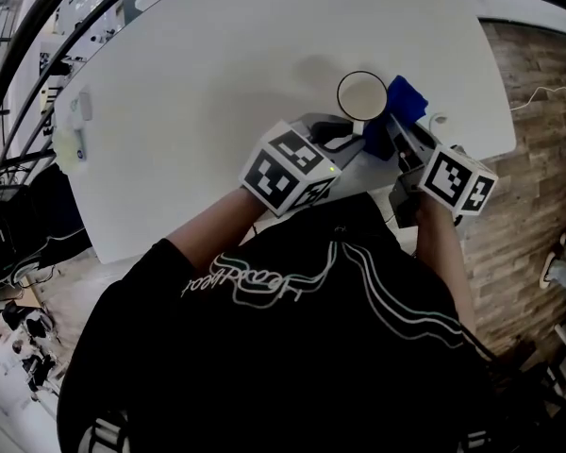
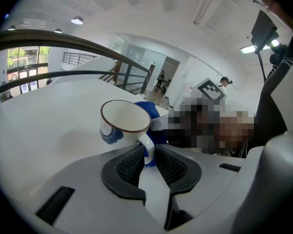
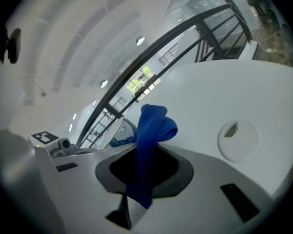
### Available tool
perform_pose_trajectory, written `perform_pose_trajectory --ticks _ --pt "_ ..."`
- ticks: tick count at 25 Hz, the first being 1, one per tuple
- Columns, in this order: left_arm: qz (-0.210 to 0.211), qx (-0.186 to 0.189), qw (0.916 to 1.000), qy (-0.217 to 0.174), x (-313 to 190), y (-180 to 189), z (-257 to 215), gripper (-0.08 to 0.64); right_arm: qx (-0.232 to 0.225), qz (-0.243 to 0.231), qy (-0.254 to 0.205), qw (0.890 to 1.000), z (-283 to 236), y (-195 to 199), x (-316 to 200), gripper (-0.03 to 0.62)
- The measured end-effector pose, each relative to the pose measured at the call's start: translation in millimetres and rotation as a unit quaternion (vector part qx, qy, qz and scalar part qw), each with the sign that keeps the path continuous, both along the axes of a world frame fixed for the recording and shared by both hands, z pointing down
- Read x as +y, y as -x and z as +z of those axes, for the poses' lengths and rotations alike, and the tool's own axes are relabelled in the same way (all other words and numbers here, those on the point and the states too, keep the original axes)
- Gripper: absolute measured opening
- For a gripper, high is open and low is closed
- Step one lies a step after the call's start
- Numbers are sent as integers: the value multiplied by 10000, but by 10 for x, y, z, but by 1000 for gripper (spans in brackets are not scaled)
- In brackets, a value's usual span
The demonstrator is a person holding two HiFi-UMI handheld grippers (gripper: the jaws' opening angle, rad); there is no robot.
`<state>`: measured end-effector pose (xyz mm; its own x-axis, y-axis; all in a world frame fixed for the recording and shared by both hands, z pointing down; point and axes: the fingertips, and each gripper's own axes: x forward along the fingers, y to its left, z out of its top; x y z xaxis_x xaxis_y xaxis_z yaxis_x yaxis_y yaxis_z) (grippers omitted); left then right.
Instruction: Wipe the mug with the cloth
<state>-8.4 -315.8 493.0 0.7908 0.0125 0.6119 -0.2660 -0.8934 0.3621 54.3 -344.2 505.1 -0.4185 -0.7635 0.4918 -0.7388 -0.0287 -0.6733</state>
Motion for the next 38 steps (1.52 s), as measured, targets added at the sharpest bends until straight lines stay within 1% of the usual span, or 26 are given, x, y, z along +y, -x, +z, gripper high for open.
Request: perform_pose_trajectory --ticks 2,6,8,10,15,18,22,27,32,38 --pt "31 2 10000 16 7 -7 1 75 346 -329 182 9987 38 -5 -26 57" --pt "77 37 9999 57 -6 -12 -1 75 868 -783 372 9924 87 -9 -92 57" --pt "88 44 9999 69 -17 2 10 75 1002 -916 418 9899 118 10 -115 57" --pt "86 47 9999 81 -17 0 19 75 1014 -942 415 9895 125 5 -113 57" --pt "52 19 10000 48 42 -127 24 75 903 -889 276 9916 47 -164 8 57" --pt "-19 -87 10000 -37 12 -52 17 75 830 -872 179 9926 -41 -171 61 57" --pt "-106 -350 9987 -344 -43 113 -6 75 652 -818 -10 9945 -204 -205 126 57" --pt "-173 -773 9931 -869 -96 212 -45 75 140 -782 -252 9965 -350 -296 196 57" --pt "-190 -1102 9864 -1204 -184 306 -30 75 -167 -1043 -417 9935 -452 -249 144 57" --pt "-472 -1393 9801 -1333 -304 407 -44 75 -646 -1368 -696 9860 -615 -117 24 57"
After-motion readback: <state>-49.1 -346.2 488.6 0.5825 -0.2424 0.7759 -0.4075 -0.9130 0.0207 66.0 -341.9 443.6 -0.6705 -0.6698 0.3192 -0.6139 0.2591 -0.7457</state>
